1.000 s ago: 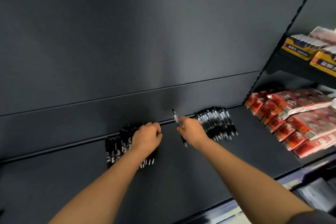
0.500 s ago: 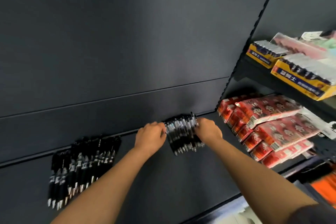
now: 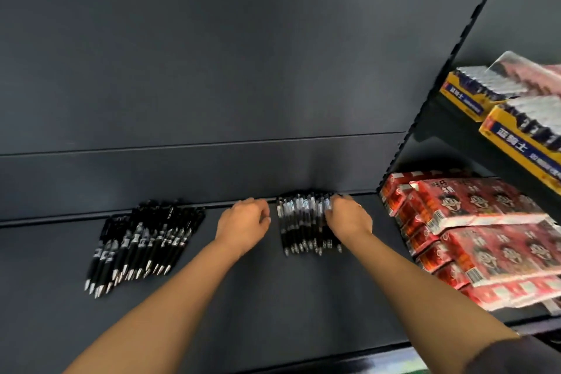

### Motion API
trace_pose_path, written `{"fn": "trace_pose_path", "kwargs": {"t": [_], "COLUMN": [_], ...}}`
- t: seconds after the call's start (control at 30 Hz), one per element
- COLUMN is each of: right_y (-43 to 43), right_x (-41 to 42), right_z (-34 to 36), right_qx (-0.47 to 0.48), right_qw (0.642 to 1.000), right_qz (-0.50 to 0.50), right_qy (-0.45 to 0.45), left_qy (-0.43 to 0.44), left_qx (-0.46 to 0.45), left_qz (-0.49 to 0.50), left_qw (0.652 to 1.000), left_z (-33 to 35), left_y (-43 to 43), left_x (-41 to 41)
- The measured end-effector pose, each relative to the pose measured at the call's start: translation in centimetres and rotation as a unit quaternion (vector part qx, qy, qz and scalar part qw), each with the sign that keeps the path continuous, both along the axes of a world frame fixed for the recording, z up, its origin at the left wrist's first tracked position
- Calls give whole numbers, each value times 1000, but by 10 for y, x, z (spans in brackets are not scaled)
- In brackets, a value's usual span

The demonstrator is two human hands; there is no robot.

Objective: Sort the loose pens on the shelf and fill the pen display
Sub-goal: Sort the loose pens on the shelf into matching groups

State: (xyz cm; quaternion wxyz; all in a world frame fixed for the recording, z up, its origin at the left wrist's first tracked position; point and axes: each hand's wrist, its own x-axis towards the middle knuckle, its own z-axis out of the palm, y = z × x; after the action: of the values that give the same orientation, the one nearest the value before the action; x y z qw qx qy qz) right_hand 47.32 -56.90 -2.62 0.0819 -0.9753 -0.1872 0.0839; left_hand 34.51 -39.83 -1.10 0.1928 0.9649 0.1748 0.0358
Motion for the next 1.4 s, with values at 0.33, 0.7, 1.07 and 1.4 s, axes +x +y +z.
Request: {"fn": "trace_pose_path", "kwargs": {"t": [0.33,0.7,1.07,1.4], "right_y": [84,247,366,447], "right_x": [-62,-254,-394,-405], "right_z": [30,49,60,37], "right_qx": [70,117,126,2], "right_qw": [979,921,874,862], "right_qz": [176,358,467,502], "right_qy": [-68,-98,-46,77], "left_qy": [-47,-4,-41,25], "left_qx": [55,127,106,53], "left_qz": [73,209,319,347], "left_qw": [995,970,941,936], "left_z": [33,47,42,25], "left_y": [51,169,262,323], "left_x": [-74,-294,-447,-463]}}
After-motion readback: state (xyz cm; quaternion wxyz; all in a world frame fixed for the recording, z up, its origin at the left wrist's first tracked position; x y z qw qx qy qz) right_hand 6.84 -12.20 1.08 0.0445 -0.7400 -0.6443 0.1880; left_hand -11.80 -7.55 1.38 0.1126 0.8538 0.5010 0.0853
